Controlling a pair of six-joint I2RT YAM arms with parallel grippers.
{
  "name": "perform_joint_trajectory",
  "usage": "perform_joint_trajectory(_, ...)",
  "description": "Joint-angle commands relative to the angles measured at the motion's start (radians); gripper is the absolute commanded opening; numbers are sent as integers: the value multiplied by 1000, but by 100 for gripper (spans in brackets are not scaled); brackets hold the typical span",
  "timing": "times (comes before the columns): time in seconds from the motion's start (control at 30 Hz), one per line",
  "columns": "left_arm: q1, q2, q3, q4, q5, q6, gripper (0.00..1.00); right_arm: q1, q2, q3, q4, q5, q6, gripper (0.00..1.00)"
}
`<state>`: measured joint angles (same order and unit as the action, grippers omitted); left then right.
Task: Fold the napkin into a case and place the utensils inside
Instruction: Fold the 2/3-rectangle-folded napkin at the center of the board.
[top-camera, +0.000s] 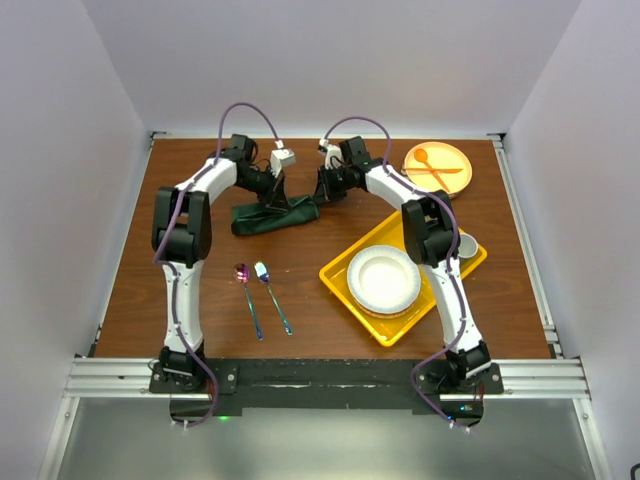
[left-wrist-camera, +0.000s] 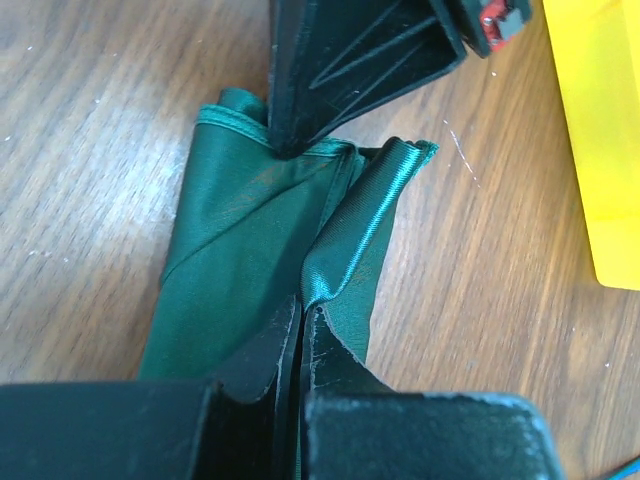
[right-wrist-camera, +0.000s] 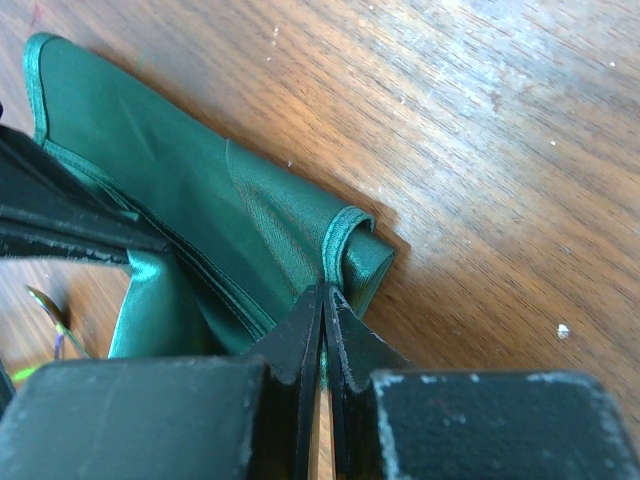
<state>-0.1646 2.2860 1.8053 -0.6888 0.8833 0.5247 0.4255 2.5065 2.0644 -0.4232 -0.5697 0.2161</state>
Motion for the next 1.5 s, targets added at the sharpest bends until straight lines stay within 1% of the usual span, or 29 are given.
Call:
perform_joint_trajectory(0.0,23,33,9,43,-15,-48,0,15,40,-32,-101,60,-96,5)
perform_joint_trajectory(0.13,63,62,-44,78,-33,-81,0,29,44,-26,-104,47,-127,6)
perform_joint_trajectory(0.27,86,67,-105,54,-29,-92,0,38,58,-7,-126,36,-156,6)
perform_joint_trajectory(0.47,89,-25,-236,97,15,-130,0,58,54,-7,-137,8,-210,6)
perform_joint_trajectory(0.5,89,-34,-244,98,22,-134,0,61,52,-6,-137,5,-249,6)
perform_joint_trajectory(0.7,85,-105,-199,113,34,-144,0,91,40,-18,-140,-10,-334,7)
perform_joint_trajectory(0.83,85,-67,-124,84,28,-141,0,94,41,-12,-134,-16,-353,8)
perform_joint_trajectory(0.97,85,-8,-98,78,2,-138,0,96,46,6,-134,-22,-356,9)
perform_joint_trajectory(1.03,86,38,-75,39,-4,-120,0,96,38,11,-152,-22,-362,9)
perform_joint_trajectory(1.1,88,56,-75,3,-12,-86,0,93,25,5,-160,-24,-360,9)
perform_joint_trajectory(1.27,89,53,-121,15,-24,-74,0,84,-6,-12,-167,-41,-336,11)
perform_joint_trajectory(1.4,91,58,-130,21,-27,-71,0,68,-17,14,-198,-45,-311,21)
perform_joint_trajectory(1.47,91,59,-130,21,-30,-69,0,56,-29,36,-206,-50,-279,23)
